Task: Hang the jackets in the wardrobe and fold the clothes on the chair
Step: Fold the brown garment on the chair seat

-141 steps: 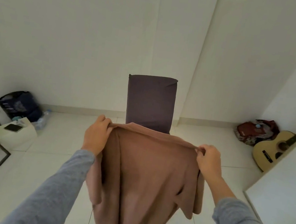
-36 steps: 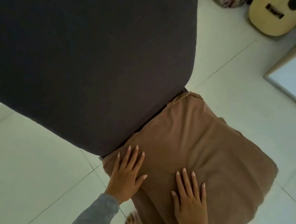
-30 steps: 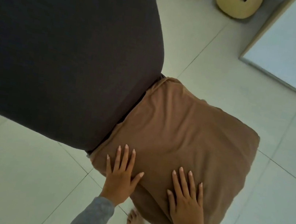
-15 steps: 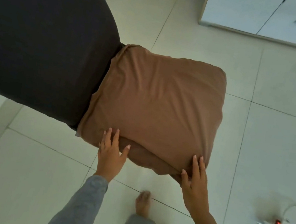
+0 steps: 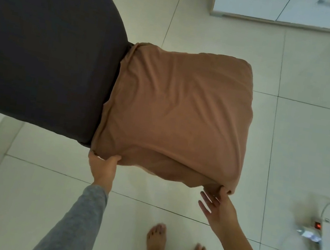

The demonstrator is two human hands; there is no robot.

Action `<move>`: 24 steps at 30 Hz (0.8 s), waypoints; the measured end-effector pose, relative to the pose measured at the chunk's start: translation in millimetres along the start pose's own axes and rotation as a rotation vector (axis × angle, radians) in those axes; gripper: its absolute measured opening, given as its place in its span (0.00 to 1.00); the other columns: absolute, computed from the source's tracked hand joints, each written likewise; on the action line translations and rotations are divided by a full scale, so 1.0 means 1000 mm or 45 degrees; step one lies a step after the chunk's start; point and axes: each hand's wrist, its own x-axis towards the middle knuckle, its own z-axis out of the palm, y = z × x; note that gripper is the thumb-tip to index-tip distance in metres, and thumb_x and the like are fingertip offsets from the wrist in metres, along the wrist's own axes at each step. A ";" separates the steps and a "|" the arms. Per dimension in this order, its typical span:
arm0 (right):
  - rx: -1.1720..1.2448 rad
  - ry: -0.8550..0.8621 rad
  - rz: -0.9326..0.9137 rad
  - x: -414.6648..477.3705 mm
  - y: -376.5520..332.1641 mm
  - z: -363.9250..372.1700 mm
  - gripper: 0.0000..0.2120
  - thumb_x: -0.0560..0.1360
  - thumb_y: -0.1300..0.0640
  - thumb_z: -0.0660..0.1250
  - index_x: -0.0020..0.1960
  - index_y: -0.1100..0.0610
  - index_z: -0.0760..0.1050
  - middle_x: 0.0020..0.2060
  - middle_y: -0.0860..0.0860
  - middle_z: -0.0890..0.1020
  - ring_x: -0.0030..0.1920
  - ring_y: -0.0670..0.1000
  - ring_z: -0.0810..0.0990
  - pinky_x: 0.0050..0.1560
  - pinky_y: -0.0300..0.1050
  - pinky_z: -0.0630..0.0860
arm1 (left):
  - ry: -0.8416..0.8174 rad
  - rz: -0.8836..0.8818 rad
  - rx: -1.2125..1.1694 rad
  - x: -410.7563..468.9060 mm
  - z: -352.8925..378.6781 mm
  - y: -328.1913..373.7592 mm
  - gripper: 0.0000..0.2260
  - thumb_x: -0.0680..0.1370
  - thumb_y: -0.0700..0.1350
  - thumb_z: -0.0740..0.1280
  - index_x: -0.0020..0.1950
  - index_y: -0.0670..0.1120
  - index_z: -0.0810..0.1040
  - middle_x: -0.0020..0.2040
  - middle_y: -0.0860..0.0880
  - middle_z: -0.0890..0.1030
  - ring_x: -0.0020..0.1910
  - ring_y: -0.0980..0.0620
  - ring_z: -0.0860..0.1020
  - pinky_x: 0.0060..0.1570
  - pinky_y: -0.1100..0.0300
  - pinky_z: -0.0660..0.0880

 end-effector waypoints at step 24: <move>0.512 -0.016 -0.187 -0.051 -0.011 0.024 0.17 0.78 0.50 0.62 0.65 0.52 0.73 0.56 0.52 0.82 0.54 0.54 0.82 0.46 0.49 0.82 | -0.746 -0.451 -0.217 -0.033 -0.064 -0.013 0.14 0.78 0.44 0.65 0.63 0.42 0.74 0.55 0.48 0.81 0.55 0.51 0.78 0.60 0.55 0.71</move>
